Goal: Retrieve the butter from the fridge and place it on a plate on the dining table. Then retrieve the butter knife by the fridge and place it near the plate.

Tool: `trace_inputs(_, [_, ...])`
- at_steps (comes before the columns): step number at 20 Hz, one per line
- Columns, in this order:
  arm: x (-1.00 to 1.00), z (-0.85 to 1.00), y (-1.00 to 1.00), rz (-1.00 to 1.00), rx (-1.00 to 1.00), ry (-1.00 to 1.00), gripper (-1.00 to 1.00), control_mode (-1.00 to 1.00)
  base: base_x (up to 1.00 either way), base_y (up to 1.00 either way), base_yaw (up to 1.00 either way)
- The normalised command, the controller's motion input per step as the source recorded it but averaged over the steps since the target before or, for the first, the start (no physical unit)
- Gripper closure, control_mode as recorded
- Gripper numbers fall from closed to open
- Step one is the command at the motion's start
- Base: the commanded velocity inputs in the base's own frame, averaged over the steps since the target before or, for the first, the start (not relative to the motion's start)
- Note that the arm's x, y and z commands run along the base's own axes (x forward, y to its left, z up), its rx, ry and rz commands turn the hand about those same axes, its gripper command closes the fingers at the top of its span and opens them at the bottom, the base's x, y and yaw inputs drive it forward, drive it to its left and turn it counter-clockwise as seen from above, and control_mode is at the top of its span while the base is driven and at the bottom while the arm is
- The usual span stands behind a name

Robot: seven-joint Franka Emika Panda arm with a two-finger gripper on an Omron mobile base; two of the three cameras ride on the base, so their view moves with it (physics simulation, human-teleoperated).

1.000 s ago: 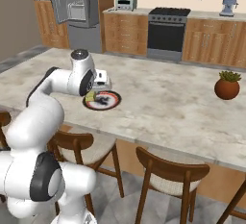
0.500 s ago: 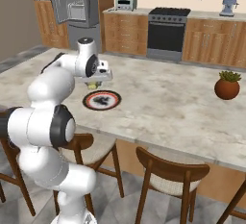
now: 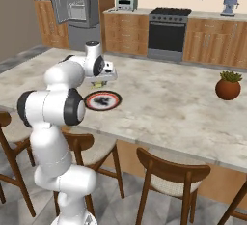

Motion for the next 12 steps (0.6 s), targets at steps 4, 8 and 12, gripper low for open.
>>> trace_inputs(4, [0.62,-0.24,0.15,0.0,-0.03,0.03,1.0,-1.0,0.0,0.0,0.0])
trace_inputs(8, [0.54,-0.27,0.22,0.0,-0.01,0.02,1.0,-1.0,0.0,0.0,0.0])
trace_inputs(12, [0.54,-0.39,0.19,0.0,-0.01,0.04,1.0,-1.0,0.0,0.0,0.0])
